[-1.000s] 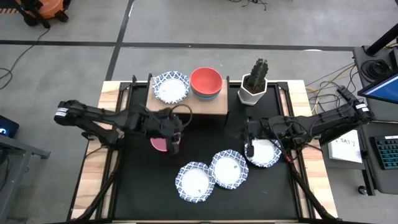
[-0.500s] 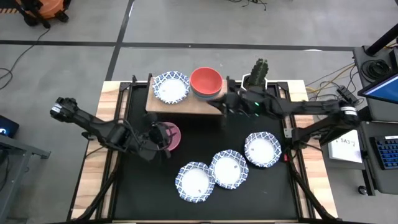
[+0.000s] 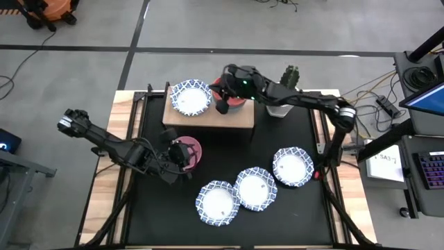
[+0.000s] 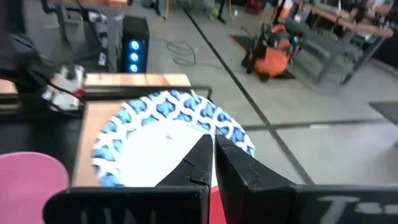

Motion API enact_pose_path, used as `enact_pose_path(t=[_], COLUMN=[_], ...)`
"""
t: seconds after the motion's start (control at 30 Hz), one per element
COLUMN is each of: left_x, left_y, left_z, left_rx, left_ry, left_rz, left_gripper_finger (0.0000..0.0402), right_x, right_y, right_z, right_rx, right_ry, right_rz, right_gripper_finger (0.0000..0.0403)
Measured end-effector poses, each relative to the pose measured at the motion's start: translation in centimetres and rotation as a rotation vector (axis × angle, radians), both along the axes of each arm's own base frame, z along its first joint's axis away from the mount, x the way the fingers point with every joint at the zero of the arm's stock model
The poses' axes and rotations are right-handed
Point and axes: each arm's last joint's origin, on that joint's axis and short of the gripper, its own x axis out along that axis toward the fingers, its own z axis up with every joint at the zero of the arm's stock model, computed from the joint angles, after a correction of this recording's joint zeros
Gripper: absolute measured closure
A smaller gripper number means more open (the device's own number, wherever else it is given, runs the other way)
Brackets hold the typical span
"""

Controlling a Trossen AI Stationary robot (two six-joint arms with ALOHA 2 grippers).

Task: Place and stack bowls onto a shelf
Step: Stack the orange bowl on top of the green bowl on the shelf, then stack the blue patterned bowl on top of the blue patterned bowl on the shelf

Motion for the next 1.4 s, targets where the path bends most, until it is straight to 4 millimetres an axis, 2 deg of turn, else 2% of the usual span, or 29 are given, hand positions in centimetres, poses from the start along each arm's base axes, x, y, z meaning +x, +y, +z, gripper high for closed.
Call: enact_pose_path(t=[0.17, 0.4, 0.5, 0.63, 0.8, 0.97, 1.2, 1.4], left_x=[0.0, 0.0, 0.0, 0.0, 0.0, -0.1, -0.2, 0.1], left_y=[-0.1, -0.1, -0.1, -0.1, -0.2, -0.5, -0.7, -0.9], left_z=[0.0, 0.0, 0.0, 0.0, -0.1, -0.4, -1.1, -0.9], left_rx=[-0.009, -0.012, -0.017, -0.03, -0.098, -0.258, -0.372, -0.397], left_ry=[-0.006, -0.009, -0.013, -0.022, -0.029, -0.005, 0.034, -0.011], left_rz=[0.004, 0.004, 0.007, 0.017, 0.024, -0.005, -0.028, -0.035], left_gripper_finger=[0.0302, 0.0302, 0.0302, 0.0302, 0.0302, 0.0302, 0.0302, 0.0302], right_x=[0.7, 0.8, 0.3, -1.1, -3.4, -5.7, -10.4, -13.9], right_y=[-1.8, -1.9, -1.7, -0.8, 2.4, 7.4, 13.8, 17.2], right_z=[-1.3, -1.6, -0.9, 1.0, 2.3, 1.9, -1.6, -5.1], right_rx=[0.049, 0.057, 0.056, 0.065, 0.107, 0.123, 0.163, 0.224], right_ry=[0.067, 0.08, 0.076, 0.068, 0.13, 0.18, 0.234, 0.176], right_rz=[-0.032, -0.028, -0.029, -0.027, 0.013, 0.122, 0.27, 0.36], right_gripper_finger=[0.0394, 0.0394, 0.0394, 0.0394, 0.0394, 0.0394, 0.0394, 0.0394])
